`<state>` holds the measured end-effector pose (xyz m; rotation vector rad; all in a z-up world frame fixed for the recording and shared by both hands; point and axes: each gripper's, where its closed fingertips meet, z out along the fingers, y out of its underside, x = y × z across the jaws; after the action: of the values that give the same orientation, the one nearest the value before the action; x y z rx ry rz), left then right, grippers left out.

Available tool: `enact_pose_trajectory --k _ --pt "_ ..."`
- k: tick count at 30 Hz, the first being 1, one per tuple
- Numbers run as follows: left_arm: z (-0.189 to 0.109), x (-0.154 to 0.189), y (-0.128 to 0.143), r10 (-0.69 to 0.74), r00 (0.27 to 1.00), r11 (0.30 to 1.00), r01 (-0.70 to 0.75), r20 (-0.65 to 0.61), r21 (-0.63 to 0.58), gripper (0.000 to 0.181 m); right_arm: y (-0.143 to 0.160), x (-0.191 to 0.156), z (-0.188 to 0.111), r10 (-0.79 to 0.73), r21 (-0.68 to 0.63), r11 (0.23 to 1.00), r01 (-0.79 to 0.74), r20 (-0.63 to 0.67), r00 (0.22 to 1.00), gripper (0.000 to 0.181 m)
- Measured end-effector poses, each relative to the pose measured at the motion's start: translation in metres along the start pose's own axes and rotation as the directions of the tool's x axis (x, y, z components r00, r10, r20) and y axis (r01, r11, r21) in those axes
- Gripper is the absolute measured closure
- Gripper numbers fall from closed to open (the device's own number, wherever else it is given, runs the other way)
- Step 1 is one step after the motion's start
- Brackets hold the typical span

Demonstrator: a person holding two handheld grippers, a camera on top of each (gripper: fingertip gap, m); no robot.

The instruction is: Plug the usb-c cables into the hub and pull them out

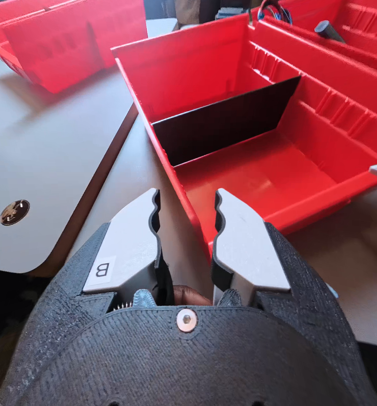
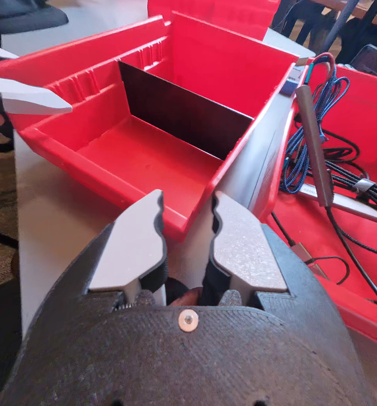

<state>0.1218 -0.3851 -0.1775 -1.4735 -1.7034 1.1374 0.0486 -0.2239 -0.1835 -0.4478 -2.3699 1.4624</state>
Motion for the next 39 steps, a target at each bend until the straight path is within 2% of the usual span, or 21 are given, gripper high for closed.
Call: enact_pose_trajectory --k 1,2,3,5,6,9,12,14,16,19,21,25,27,30,34,37,39 --pt "0.004 -0.002 0.001 -0.019 1.000 1.000 0.019 0.006 0.011 0.138 0.002 0.003 0.006 -0.007 -0.029 1.000 0.006 -0.013 1.000 0.150" --pt "0.008 -0.004 0.004 -0.021 1.000 1.000 0.020 0.017 0.015 0.162 0.004 0.008 0.011 -0.029 -0.056 0.998 0.027 -0.042 0.999 0.163" --pt "0.011 -0.008 0.003 -0.016 0.999 0.999 0.014 0.050 0.035 0.168 0.002 0.009 0.015 -0.075 -0.060 0.996 0.072 -0.050 0.996 0.164" --pt "0.008 -0.013 -0.002 0.022 0.991 0.998 -0.029 0.128 0.059 0.170 -0.001 0.010 0.018 -0.171 -0.070 0.984 0.164 -0.095 0.981 0.167" --pt "0.002 -0.016 -0.011 0.043 0.983 0.993 -0.062 0.178 0.098 0.171 -0.006 0.008 0.016 -0.196 -0.045 0.980 0.192 -0.110 0.974 0.167" --pt "-0.027 -0.021 -0.041 0.008 0.979 0.971 -0.055 0.202 0.232 0.172 -0.032 0.001 0.002 -0.203 0.081 0.973 0.214 -0.132 0.970 0.168" --pt "-0.061 -0.018 -0.074 -0.017 0.970 0.924 -0.078 0.244 0.374 0.172 -0.070 0.002 -0.030 -0.225 0.210 0.941 0.267 -0.202 0.953 0.168" --pt "-0.083 -0.005 -0.102 -0.047 0.973 0.862 -0.076 0.228 0.502 0.172 -0.092 0.010 -0.059 -0.228 0.284 0.909 0.304 -0.272 0.935 0.169" --pt "-0.100 0.017 -0.129 -0.053 0.978 0.788 -0.084 0.203 0.610 0.172 -0.107 0.026 -0.094 -0.225 0.337 0.874 0.351 -0.359 0.906 0.169" --pt "-0.112 0.069 -0.163 -0.008 0.991 0.689 -0.089 0.130 0.719 0.172 -0.110 0.060 -0.153 -0.178 0.374 0.841 0.391 -0.492 0.852 0.170" --pt "-0.111 0.112 -0.182 0.028 0.998 0.648 -0.055 0.049 0.760 0.171 -0.102 0.087 -0.194 -0.136 0.368 0.837 0.404 -0.576 0.806 0.171" --pt "-0.101 0.214 -0.210 0.092 0.968 0.598 0.135 -0.235 0.790 0.168 -0.064 0.141 -0.276 -0.045 0.323 0.864 0.387 -0.715 0.697 0.173" --pt "-0.089 0.268 -0.215 0.115 0.924 0.627 0.217 -0.365 0.748 0.166 -0.039 0.167 -0.314 -0.003 0.295 0.885 0.360 -0.769 0.639 0.174" --pt "-0.062 0.342 -0.213 0.149 0.866 0.703 0.246 -0.477 0.667 0.166 -0.003 0.206 -0.358 -0.023 0.188 0.926 0.327 -0.836 0.548 0.174" --pt "-0.029 0.417 -0.201 0.199 0.837 0.800 0.162 -0.510 0.578 0.166 0.052 0.250 -0.387 -0.071 0.029 0.981 0.193 -0.868 0.492 0.174" --pt "-0.005 0.456 -0.182 0.218 0.816 0.851 0.109 -0.535 0.514 0.166 0.091 0.270 -0.395 -0.037 0.017 0.995 0.103 -0.862 0.505 0.174" --pt "0.009 0.477 -0.168 0.235 0.803 0.870 0.078 -0.547 0.488 0.166 0.117 0.278 -0.395 -0.066 -0.019 0.995 0.096 -0.855 0.514 0.172"
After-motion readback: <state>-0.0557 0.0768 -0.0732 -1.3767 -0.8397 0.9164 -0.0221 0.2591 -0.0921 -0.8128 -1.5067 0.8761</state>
